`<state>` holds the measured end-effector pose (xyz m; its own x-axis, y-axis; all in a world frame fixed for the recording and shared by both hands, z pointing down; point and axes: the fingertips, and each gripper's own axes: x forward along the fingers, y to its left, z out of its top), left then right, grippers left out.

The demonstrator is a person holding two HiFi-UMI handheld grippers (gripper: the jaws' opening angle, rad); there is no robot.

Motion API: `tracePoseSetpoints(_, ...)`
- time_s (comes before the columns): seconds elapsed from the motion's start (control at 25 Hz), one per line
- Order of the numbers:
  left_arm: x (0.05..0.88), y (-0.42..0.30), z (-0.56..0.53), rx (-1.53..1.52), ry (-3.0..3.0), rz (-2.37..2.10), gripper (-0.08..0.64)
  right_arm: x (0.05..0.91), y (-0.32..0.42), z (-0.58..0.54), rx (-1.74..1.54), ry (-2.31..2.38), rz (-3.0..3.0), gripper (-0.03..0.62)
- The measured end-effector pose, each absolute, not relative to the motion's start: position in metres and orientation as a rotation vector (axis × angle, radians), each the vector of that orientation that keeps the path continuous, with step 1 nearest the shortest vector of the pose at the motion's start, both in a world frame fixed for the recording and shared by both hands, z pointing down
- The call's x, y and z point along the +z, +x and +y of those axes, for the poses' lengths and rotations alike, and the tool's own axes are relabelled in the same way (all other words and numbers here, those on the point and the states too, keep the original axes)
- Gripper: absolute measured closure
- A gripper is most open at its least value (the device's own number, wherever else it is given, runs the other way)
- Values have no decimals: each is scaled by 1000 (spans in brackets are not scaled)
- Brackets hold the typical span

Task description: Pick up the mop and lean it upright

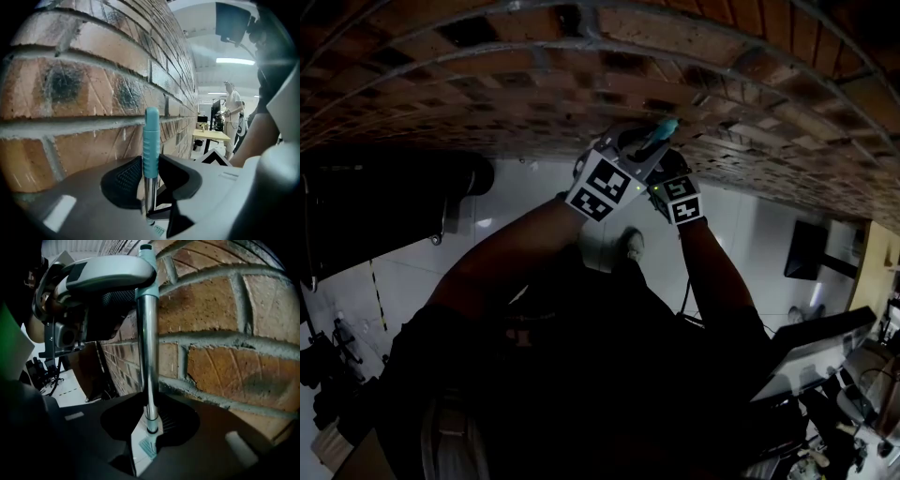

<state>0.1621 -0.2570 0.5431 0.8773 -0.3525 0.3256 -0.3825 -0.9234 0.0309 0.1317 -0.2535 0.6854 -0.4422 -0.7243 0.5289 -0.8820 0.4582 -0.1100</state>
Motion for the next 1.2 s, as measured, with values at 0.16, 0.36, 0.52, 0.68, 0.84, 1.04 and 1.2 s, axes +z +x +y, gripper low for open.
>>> tracePoseSetpoints(0.16, 527, 159, -255, 431, 2988, -518, 454, 670, 127, -248, 492, 1329, -2343, 485)
tracePoseSetpoints(0.36, 507, 153, -256, 359, 2966, -480, 463, 648, 123, -242, 475, 1302, -2375, 486)
tracePoseSetpoints(0.52, 486, 147, -254, 317, 2959, -438, 463, 625, 120, -238, 458, 1293, -2396, 488)
tracePoseSetpoints(0.68, 453, 143, -250, 269, 2964, -415, 464, 593, 118, -234, 437, 1289, -2411, 488)
tracePoseSetpoints(0.84, 418, 140, -250, 231, 2974, -395, 465, 557, 117, -235, 399, 1290, -2422, 488)
tracePoseSetpoints(1.04, 366, 137, -245, 189, 3005, -358, 465, 512, 113, -231, 380, 1275, -2435, 488)
tracePoseSetpoints(1.2, 332, 134, -244, 156, 3006, -337, 465, 475, 111, -232, 351, 1275, -2452, 488)
